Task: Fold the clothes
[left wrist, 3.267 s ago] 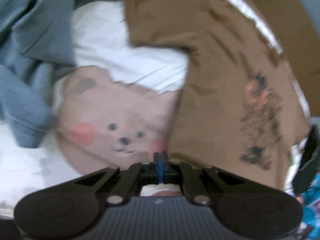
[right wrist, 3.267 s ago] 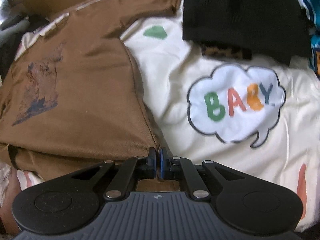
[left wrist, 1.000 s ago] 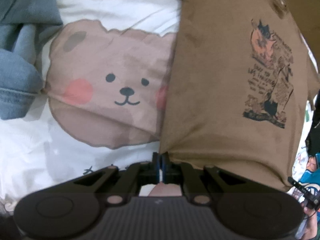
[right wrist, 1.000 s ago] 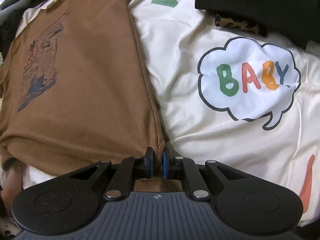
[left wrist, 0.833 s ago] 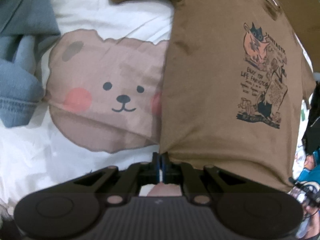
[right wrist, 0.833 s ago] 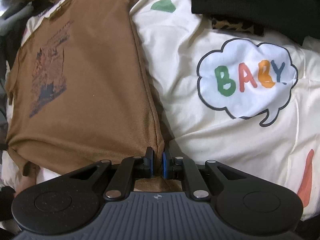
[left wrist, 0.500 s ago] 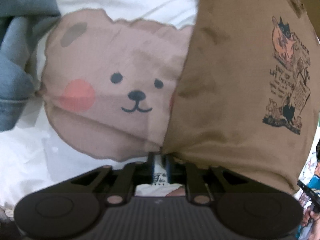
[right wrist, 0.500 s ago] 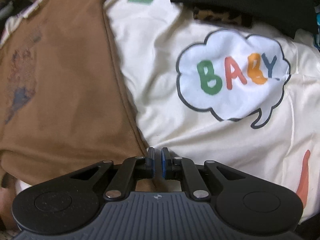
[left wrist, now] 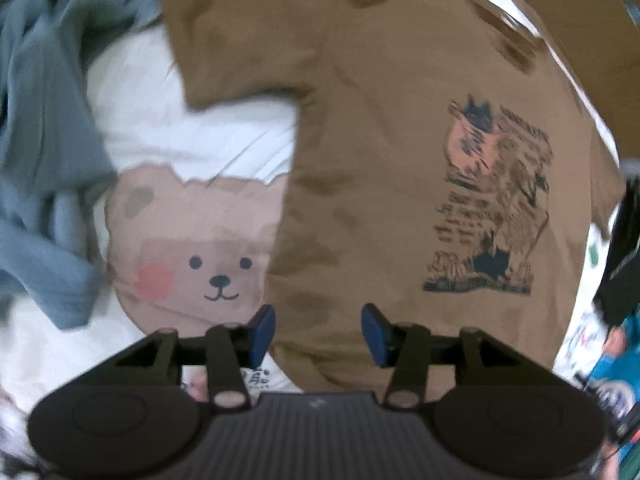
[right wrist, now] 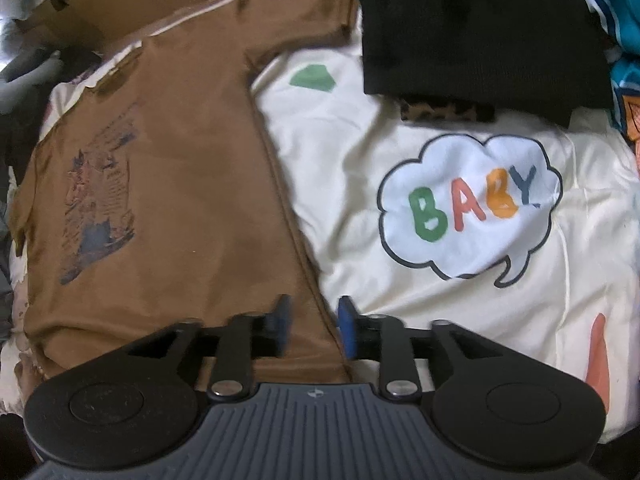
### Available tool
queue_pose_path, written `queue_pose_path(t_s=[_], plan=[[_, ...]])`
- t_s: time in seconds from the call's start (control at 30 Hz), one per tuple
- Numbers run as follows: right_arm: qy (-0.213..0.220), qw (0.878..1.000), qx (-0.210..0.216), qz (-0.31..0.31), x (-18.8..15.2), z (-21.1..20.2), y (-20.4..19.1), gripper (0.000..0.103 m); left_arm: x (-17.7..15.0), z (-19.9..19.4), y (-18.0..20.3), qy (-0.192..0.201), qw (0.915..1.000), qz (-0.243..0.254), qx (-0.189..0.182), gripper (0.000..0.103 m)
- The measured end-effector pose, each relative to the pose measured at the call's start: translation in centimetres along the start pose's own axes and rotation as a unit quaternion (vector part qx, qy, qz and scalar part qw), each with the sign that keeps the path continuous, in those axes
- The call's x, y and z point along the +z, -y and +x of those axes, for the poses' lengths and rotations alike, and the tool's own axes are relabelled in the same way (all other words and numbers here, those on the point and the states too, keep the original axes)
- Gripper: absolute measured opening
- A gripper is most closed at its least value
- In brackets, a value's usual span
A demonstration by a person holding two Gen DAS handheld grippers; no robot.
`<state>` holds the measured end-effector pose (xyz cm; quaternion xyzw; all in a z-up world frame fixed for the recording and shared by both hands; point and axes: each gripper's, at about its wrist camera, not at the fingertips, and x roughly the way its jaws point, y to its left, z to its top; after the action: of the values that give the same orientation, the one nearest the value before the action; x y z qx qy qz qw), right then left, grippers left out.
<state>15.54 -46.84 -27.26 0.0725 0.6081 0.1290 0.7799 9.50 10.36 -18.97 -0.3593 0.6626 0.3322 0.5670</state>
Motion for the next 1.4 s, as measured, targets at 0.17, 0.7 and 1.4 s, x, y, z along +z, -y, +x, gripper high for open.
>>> queue_pose_path(t_s=[0.17, 0.7, 1.4], plan=[[-0.005, 1.0, 0.004, -0.002, 0.0, 0.6, -0.6, 0.039, -0.4, -0.1, 2.1, -0.008, 0.9976, 0.045, 0.052, 0.061], [-0.002, 0.999, 0.031, 0.021, -1.0, 3.1, -0.5, 0.039, -10.5, 7.6, 5.8, -0.102, 0.9925, 0.003, 0.068, 0.026], [-0.021, 0.999, 0.038, 0.021, -1.3, 4.7, 1.4, 0.042, -9.3, 16.2, 4.9, -0.086, 0.9884, -0.101, 0.074, 0.029]])
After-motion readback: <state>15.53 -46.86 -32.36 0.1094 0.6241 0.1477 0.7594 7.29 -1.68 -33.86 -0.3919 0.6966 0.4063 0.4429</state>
